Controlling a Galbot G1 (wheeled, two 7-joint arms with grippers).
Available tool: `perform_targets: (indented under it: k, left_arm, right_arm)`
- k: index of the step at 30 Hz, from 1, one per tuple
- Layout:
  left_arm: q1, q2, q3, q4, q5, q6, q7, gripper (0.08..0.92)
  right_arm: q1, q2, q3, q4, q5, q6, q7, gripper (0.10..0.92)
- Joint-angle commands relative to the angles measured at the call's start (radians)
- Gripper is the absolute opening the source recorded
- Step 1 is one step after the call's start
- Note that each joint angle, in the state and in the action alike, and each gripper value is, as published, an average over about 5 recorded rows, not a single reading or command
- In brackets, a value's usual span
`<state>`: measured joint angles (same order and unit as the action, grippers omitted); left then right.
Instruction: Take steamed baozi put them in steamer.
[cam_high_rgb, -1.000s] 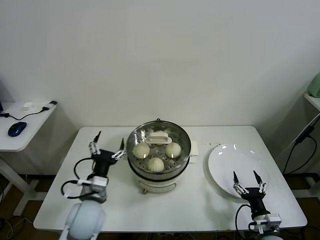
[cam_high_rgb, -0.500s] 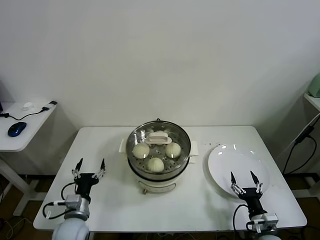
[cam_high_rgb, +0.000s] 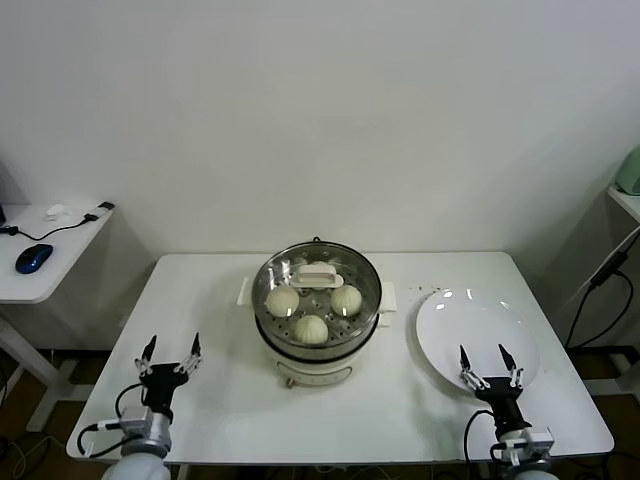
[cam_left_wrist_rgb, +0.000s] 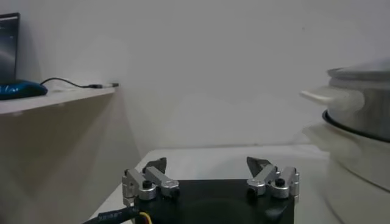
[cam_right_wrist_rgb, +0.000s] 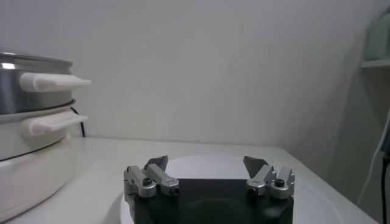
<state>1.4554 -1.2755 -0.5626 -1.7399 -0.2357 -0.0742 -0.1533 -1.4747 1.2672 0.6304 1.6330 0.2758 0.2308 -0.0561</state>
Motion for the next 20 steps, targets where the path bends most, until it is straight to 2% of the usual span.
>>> perform_targets:
  k: [1,20]
  left_arm:
    - [0.008,0.005,-0.009,0.024,-0.023,-0.024,0.004,0.823]
    - [0.028,0.003,-0.006,-0.008,-0.016,-0.028,0.027,0.823]
  right_arm:
    - [0.0,0.005,0.001,0.0,-0.002,-0.003,0.001,0.823]
    - [-0.008,0.006,0.005,0.008,-0.004,0.008,0.003,0.823]
